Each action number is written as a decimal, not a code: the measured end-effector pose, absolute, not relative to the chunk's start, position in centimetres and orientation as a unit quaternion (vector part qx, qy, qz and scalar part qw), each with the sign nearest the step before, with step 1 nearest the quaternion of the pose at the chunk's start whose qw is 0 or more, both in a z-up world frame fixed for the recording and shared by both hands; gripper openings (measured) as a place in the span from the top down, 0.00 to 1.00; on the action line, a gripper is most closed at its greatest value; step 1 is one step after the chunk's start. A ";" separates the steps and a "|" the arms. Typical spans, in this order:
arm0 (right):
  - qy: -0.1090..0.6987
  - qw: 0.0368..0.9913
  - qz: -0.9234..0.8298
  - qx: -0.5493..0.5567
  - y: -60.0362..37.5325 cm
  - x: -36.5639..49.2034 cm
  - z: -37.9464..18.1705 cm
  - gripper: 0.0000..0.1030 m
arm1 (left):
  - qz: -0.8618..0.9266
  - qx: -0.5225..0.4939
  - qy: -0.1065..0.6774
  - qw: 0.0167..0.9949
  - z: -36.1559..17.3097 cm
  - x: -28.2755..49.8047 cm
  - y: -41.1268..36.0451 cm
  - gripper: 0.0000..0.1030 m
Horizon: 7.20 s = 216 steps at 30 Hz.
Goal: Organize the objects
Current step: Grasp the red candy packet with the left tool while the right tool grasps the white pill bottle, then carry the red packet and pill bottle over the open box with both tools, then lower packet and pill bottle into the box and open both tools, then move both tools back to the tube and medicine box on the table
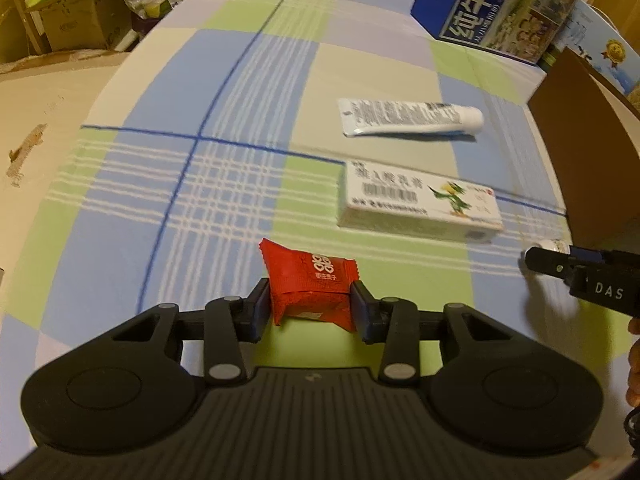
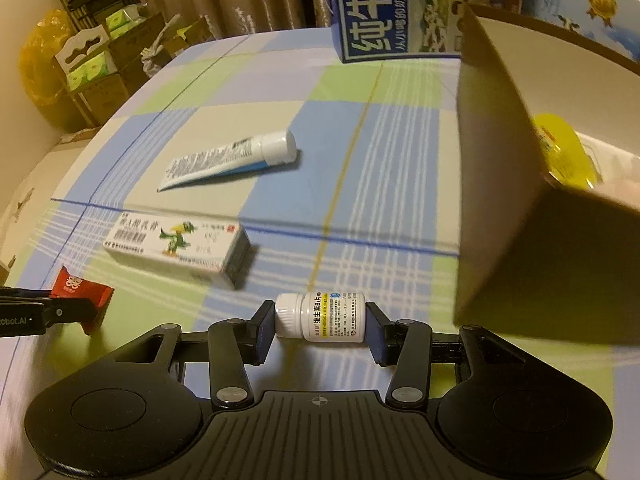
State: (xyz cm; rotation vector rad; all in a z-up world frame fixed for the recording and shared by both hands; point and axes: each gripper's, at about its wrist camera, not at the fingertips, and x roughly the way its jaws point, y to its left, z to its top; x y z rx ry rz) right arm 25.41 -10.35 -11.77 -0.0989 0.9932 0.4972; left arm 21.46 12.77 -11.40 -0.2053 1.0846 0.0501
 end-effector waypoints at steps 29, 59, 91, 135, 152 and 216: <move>0.481 0.865 0.140 0.024 -20.2 20.1 -9.8 0.57 | -0.171 0.141 0.496 0.840 -11.7 20.5 8.7 0.64; 0.441 0.881 0.164 0.046 -26.1 18.4 -4.3 0.57 | -0.144 -0.002 0.459 0.877 -4.4 19.3 -1.2 0.77; 0.387 0.910 0.138 0.060 -37.7 37.4 0.3 0.57 | -0.165 0.039 0.434 0.885 -2.6 38.7 -21.4 0.77; 0.417 0.887 0.154 0.122 -37.5 42.8 -1.3 0.35 | -0.132 0.029 0.450 0.883 -2.6 42.2 -20.3 0.26; 0.411 0.889 0.157 0.128 -37.6 35.3 1.3 0.35 | -0.137 0.003 0.437 0.889 0.3 35.8 -18.4 0.19; 0.459 0.821 0.338 -0.034 -8.0 22.0 -5.9 0.35 | 0.027 -0.077 0.502 0.861 -5.5 19.4 12.0 0.16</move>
